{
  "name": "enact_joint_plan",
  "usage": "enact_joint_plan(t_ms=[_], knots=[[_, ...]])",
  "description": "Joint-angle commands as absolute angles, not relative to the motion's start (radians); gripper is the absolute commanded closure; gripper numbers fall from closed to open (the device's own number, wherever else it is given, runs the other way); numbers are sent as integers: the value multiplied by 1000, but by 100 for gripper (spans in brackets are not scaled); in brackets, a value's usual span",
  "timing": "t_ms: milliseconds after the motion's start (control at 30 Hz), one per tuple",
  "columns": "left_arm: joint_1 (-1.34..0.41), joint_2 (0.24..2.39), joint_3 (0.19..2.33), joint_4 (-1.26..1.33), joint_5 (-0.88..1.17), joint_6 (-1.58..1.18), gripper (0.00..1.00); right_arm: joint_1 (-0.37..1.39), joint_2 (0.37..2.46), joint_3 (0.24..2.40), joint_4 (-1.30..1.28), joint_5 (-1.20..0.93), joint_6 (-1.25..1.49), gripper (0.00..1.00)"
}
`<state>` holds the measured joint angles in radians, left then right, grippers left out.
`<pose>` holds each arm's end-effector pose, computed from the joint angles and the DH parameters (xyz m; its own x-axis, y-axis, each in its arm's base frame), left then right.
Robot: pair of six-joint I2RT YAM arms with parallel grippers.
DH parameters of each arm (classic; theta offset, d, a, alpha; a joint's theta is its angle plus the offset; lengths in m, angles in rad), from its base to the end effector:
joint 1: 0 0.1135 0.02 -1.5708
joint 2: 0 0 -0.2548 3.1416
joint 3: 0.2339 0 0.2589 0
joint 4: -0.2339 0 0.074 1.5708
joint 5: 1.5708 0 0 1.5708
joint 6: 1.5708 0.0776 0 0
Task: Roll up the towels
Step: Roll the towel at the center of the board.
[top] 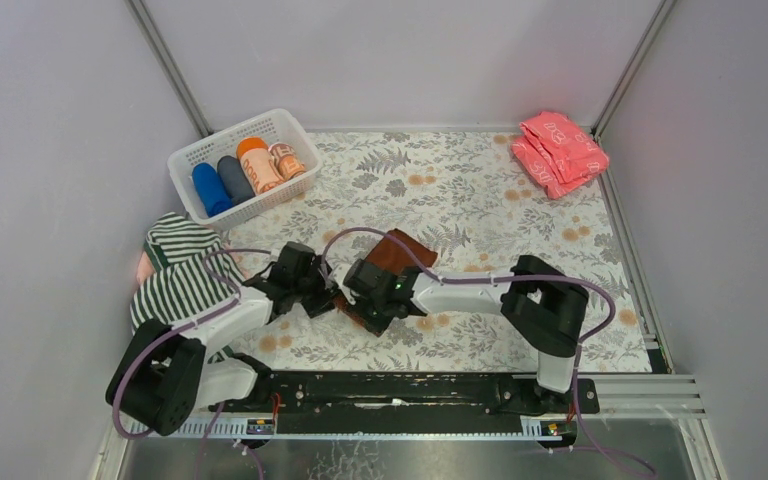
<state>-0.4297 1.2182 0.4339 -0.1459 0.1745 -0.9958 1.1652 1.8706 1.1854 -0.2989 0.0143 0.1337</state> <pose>0.2149 -0.1133 0.0966 -0.8198 -0.5334 -0.2082 -0.3372 0.7437 -0.5773 0.1636 0.3783 0.1178 -0.4477 -0.7048 -0.5503 -0.8637 0.5002 0.0620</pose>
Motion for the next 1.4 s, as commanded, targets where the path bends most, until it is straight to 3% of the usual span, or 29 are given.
enact_joint_plan(t_ms=[0,200,500,900,1100,1200,1367], knots=[[-422,1145,458,-340,97,-962,40,1088,1801,1099,-145,-364,224,100],[-423,1038,464,-412,98,-976,31,965,1792,1035,4,-598,327,100],[-422,998,474,-393,132,-988,27,822,1883,889,372,-890,613,100],[-422,1162,501,-237,154,-981,34,722,2050,786,730,-1007,912,98],[-421,1241,503,-193,133,-972,43,713,2049,787,696,-984,899,93],[-422,1288,498,-174,136,-966,53,713,1984,817,515,-922,790,83],[-422,1321,486,-164,128,-964,55,723,1840,879,198,-777,589,67]])
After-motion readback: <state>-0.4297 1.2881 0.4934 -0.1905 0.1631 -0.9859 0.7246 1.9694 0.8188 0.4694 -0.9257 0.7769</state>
